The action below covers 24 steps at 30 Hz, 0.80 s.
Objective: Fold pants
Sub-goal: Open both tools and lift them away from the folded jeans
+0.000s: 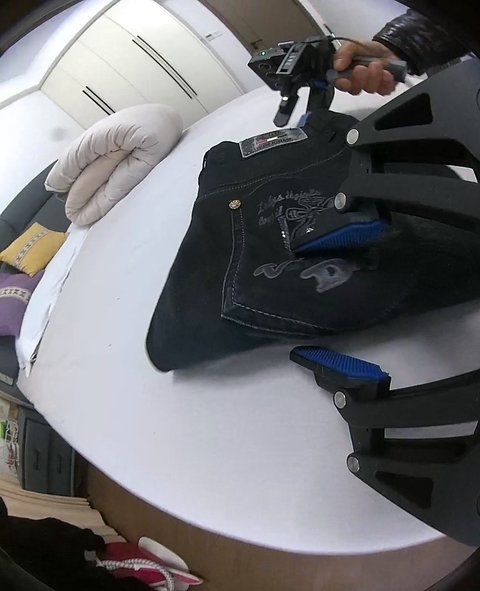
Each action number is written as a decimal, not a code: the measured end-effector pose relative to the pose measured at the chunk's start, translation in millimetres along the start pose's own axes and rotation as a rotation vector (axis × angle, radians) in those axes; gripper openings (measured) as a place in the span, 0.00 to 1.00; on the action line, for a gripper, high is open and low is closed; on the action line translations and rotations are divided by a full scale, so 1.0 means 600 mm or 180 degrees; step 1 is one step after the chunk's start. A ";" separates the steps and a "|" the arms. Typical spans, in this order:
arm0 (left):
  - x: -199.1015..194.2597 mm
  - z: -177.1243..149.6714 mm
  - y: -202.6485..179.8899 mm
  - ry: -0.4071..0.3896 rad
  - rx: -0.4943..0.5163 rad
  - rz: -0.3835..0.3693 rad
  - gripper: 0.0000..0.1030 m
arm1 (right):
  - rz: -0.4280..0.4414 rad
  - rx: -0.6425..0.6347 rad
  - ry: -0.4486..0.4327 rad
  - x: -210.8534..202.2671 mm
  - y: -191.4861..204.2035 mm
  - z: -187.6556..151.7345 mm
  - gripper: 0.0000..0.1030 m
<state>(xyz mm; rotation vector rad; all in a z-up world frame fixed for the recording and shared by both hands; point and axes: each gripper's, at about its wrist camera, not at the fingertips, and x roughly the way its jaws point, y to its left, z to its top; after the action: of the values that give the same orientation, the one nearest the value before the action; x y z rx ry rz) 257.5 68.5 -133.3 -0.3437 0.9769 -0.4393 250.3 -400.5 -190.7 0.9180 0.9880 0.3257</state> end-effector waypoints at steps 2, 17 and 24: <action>-0.004 0.014 0.004 -0.0094 -0.0010 0.0063 0.48 | 0.0013 -0.0011 -0.0119 -0.027 0.007 -0.011 0.50; -0.124 -0.137 -0.100 -0.0230 -0.0076 -0.0008 0.53 | 0.0205 -0.0287 0.0162 -0.006 0.087 -0.144 0.40; -0.319 -0.202 -0.189 -0.1117 0.0501 0.0695 0.81 | -0.0344 -0.0724 -0.0594 -0.177 0.131 -0.224 0.52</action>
<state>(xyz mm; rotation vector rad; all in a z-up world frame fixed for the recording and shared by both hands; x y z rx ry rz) 38.9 57.2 -5.7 -0.1613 0.6242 -0.2434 94.1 -349.8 -98.4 0.6726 0.8067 0.2505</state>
